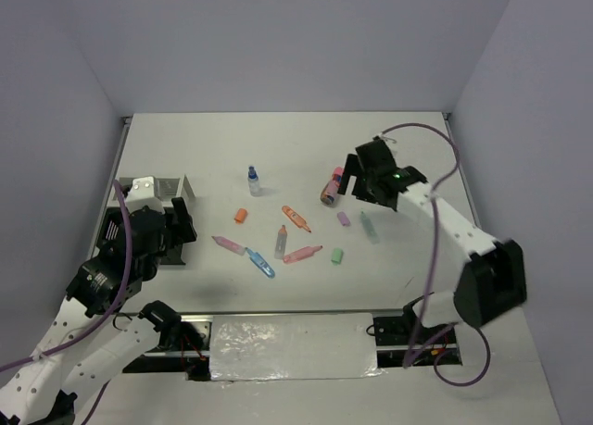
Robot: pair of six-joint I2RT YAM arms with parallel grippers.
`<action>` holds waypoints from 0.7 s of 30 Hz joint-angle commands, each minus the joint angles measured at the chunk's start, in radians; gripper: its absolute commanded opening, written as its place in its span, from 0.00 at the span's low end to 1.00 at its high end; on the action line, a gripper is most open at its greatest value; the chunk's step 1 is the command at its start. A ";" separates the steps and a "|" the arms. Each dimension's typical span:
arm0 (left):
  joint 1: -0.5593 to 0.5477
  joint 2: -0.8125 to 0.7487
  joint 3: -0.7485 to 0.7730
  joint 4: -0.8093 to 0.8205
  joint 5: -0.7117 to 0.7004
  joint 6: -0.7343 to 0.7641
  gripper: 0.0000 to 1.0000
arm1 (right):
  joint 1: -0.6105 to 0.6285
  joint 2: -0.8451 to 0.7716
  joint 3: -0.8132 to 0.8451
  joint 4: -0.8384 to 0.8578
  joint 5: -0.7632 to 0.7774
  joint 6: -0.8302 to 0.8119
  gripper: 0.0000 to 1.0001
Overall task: Sort the stationery into containers
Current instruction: Pick up the stationery from the center of the board.
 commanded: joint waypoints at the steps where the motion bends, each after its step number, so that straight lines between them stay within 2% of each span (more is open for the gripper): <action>1: 0.000 -0.006 0.004 0.049 0.006 0.012 0.99 | 0.027 0.174 0.094 0.059 0.039 0.097 0.98; 3: 0.000 -0.001 0.006 0.051 0.010 0.013 0.99 | 0.039 0.246 0.152 0.072 0.039 0.125 0.95; 6: 0.001 0.015 0.006 0.054 0.021 0.019 0.99 | 0.056 0.438 0.248 0.052 0.064 0.155 0.92; 10: 0.006 0.020 0.004 0.055 0.026 0.021 0.99 | 0.073 0.574 0.342 0.021 0.111 0.155 0.91; 17: 0.004 0.016 0.003 0.063 0.036 0.028 0.99 | 0.067 0.696 0.407 -0.004 0.142 0.160 0.88; 20: 0.006 0.016 0.001 0.065 0.043 0.032 0.99 | 0.056 0.737 0.414 0.023 0.098 0.151 0.82; 21: 0.004 0.017 0.003 0.065 0.043 0.032 0.99 | 0.053 0.763 0.419 0.027 0.075 0.142 0.77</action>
